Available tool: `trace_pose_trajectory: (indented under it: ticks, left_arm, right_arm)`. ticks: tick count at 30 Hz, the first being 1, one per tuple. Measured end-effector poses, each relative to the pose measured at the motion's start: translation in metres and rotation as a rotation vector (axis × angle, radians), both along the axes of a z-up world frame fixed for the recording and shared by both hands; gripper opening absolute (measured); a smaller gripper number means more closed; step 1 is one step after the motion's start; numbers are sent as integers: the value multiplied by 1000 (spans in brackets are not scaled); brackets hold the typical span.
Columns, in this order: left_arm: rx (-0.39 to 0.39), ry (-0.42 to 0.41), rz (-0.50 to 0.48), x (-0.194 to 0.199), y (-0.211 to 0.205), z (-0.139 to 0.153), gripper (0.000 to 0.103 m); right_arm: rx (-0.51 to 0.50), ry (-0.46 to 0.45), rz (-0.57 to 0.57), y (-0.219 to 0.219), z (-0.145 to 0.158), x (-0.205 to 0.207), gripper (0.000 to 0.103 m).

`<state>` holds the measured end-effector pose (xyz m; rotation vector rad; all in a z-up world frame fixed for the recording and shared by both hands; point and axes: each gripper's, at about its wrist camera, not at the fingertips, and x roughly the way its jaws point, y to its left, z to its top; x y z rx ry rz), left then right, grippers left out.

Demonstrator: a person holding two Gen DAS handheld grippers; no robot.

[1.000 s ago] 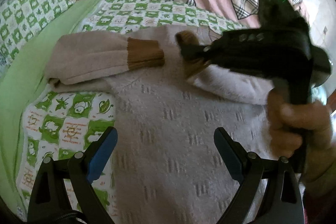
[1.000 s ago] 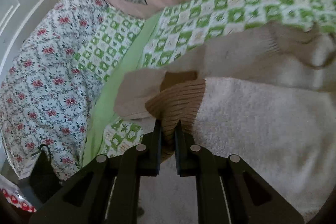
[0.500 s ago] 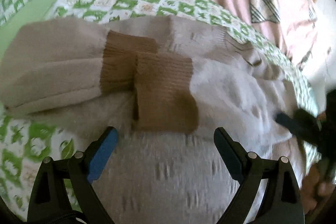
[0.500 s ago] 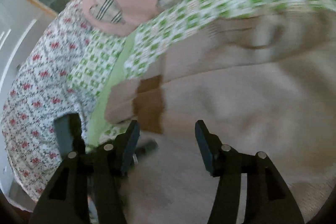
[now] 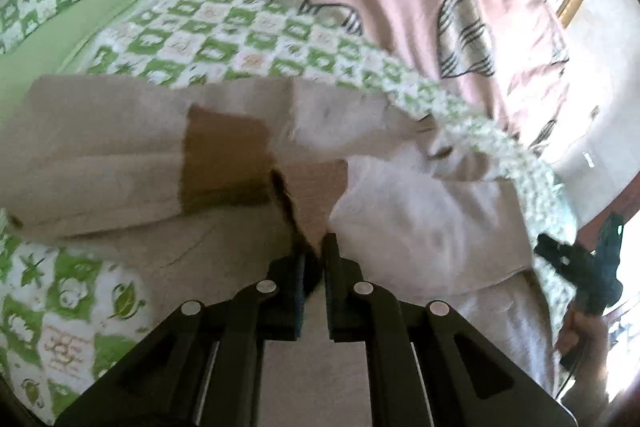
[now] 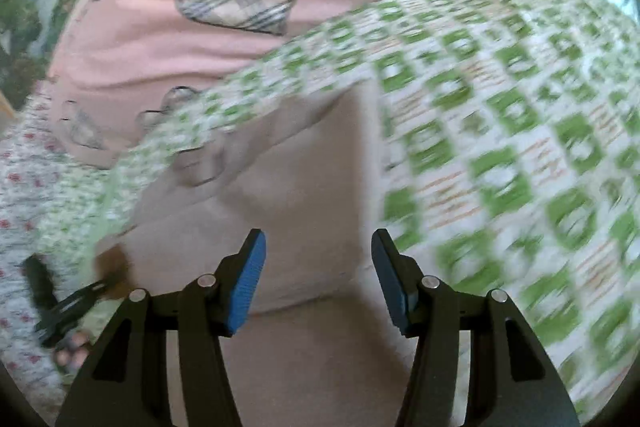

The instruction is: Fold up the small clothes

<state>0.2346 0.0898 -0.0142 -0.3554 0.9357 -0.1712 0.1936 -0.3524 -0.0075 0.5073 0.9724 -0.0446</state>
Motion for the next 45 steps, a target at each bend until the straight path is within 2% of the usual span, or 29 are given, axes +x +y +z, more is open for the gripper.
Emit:
trace_pose_trajectory:
  ticks: [3,5,6,7,8,9,10,11,12,14,16,18,20,22,24,25,26,29,31,32,33,35,36,39,43,45]
  left_arm:
    - [-6,37,17,2,6,-10,6]
    - [-30,65,24,5,11,-15,10]
    - [-45,71,22,5,14,-16,22]
    - [-64,79,18,7,16,-18,30]
    - [-67,90,24,11,17,-21,45]
    - [-67,103,33,15,17,-24,45]
    - [-73,98,31,19,17,-27,43]
    - [-78,94,22,21,15,-29,16]
    - [-86,97,-1,23,11,-28,5]
    - [-77,63,-24,18,3,-19,4]
    - [-18,28,-47,9,-9,-10,4]
    - [43,43,-51,8,-16,-17,4]
    - [67,89,-38,12,-12,-33,4]
    - [35,99,-29,12,-6,-35,5]
    - [66,81,-17,6,-2,-25,11]
    - [83,77,-13,3,1,-20,12]
    - [90,71,-12,0,3,-17,15]
    - [152,22,13,-13,13,4,40]
    - [194,-21,20,-16,17,18,51]
    - [207,-30,21,-16,19,23,61]
    - [226,-39,27,-11,19,28,66]
    - [252,-47,24,-2,22,33,67]
    - [270,-49,15,7,22,33,72]
    - [300,-32,-19,28,26,24,74]
    - [248,50,-85,56,32,0,74]
    - [227,60,-122,66,28,-4,82]
  right_arm:
    - [-14,51,19,-6,-20,26,56]
    - [-24,79,39,-5,-32,39,56]
    - [-34,82,48,-3,-36,44,56]
    - [-44,81,53,-1,-36,47,56]
    - [-52,79,61,1,-36,49,56]
    - [-53,78,70,1,-36,51,54]
    - [-47,72,83,2,-35,52,27]
    - [-42,73,93,2,-34,51,10]
    - [-44,65,99,1,-30,51,10]
    - [-54,43,106,-3,-20,49,9]
    - [-63,34,98,-11,-14,48,9]
    - [-69,64,97,-13,-21,51,9]
    - [-76,98,106,-9,-30,54,12]
    - [-52,101,76,-10,-30,50,16]
    - [-30,73,58,-8,-19,40,33]
    - [-33,47,57,-5,-11,33,49]
    - [-42,20,61,-1,-3,25,59]
    - [-29,-40,100,15,16,6,62]
    - [7,-63,129,27,24,-6,62]
    - [28,-71,146,34,26,-11,62]
    - [46,-75,161,42,27,-17,62]
    - [74,-71,186,57,25,-24,62]
    - [89,-67,205,65,24,-27,62]
    - [121,-51,233,79,20,-38,62]
    - [152,-11,242,87,10,-50,62]
    - [149,12,248,91,3,-50,62]
